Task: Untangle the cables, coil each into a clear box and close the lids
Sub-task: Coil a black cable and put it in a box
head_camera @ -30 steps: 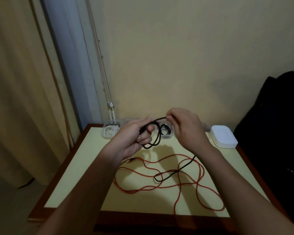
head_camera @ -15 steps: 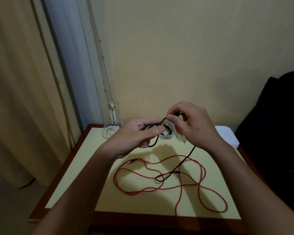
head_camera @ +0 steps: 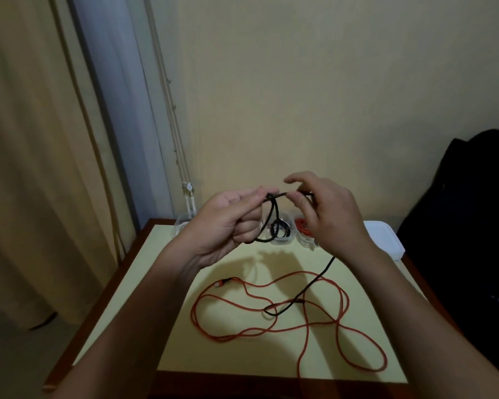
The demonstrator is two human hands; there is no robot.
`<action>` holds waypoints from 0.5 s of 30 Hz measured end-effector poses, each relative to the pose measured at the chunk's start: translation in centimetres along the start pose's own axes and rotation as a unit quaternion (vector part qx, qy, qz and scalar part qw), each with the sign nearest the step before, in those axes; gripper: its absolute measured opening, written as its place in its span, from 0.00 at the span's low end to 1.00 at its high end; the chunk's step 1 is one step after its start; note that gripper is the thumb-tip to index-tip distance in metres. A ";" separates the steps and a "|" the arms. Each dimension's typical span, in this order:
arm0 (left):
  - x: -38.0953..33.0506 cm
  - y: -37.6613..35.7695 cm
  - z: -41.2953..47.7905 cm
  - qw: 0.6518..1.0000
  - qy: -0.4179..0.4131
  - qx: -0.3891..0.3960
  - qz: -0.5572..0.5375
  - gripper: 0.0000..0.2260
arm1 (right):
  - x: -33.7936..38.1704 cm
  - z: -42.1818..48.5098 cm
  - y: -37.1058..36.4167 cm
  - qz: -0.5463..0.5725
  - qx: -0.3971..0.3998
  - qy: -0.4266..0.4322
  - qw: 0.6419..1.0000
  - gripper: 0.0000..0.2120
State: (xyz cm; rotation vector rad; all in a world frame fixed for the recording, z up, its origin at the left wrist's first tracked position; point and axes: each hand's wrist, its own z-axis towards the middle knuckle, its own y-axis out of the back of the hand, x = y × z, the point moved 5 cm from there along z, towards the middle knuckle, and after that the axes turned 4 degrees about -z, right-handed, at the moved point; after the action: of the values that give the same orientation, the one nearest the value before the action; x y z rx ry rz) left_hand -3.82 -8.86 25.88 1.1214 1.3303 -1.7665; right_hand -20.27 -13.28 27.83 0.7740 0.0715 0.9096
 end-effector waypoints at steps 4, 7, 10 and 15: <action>-0.5 0.9 0.1 0.997 -0.020 -0.061 -0.048 0.22 | 0.7 -1.1 -0.3 -0.025 -0.018 0.040 0.999 0.06; -0.3 1.3 0.0 0.995 -0.017 -0.083 -0.048 0.19 | 0.4 -1.6 -0.7 -0.020 -0.017 0.032 0.999 0.05; -0.1 1.5 -0.1 0.997 -0.012 -0.082 -0.007 0.21 | 0.6 -1.7 -1.3 0.008 0.033 0.032 0.999 0.06; 0.2 1.1 -0.3 0.996 0.006 -0.047 0.074 0.23 | 0.7 -1.0 -1.5 0.130 0.212 -0.048 0.967 0.11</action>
State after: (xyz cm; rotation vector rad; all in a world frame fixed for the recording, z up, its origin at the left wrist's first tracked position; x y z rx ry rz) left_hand -2.90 -8.87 25.21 1.1483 1.2901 -1.5773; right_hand -19.18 -12.75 26.31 1.2454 0.0819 1.1217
